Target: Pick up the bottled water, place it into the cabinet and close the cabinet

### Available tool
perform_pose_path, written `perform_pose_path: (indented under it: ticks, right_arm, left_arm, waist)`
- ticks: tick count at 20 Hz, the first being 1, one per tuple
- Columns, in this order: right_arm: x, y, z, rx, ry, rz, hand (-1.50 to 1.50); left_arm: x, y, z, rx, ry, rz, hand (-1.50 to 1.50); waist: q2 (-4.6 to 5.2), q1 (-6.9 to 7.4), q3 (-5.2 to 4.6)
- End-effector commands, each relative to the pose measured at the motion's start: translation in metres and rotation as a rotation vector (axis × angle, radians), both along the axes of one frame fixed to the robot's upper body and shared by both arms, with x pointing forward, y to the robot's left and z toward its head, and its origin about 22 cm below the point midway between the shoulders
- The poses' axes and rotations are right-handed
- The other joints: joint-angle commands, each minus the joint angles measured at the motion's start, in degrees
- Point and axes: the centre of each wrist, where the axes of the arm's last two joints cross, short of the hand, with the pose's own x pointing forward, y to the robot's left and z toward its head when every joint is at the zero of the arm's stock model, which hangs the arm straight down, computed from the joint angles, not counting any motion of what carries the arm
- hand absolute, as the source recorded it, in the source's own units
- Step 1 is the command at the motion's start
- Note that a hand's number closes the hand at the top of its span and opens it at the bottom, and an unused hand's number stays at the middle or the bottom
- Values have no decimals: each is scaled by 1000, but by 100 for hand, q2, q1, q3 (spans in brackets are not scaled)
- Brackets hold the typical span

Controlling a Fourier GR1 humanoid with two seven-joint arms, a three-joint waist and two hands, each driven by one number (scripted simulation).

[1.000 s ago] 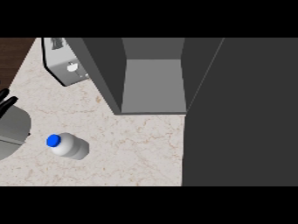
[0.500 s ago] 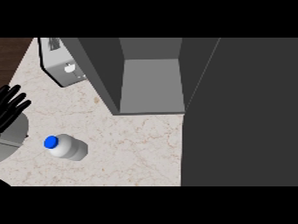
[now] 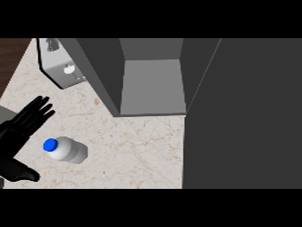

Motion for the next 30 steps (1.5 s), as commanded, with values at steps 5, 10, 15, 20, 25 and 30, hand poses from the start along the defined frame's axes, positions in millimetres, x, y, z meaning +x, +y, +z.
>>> perform_pose_path:
  ticks: [5,10,15,20,25,30]
  right_arm:
    - [-19,3,27,6,-70,9,-150]
    - [-32,-1,35,-18,-59,0,-150]
    - [-39,3,35,-17,-40,-5,-150]
    - [-31,4,18,-13,-60,2,-150]
    - [-41,-4,22,-15,-59,4,-150]
    - [-41,5,30,-1,-54,6,-150]
  left_arm:
    - [1,-9,-77,2,70,-2,-150]
    - [24,-15,-86,-25,86,-31,-150]
    - [-11,-10,-128,-50,67,-56,-150]
    - [1,-28,-143,-106,69,-100,-150]
    - [-11,-27,-156,-88,16,-74,150]
    - [1,-37,-154,23,-83,-85,150]
  waist:
    - [24,-48,-11]
    - [3,-26,-1]
    - [1,-63,-11]
    - [32,-28,-13]
    - [24,-97,-16]
    - [52,-72,-27]
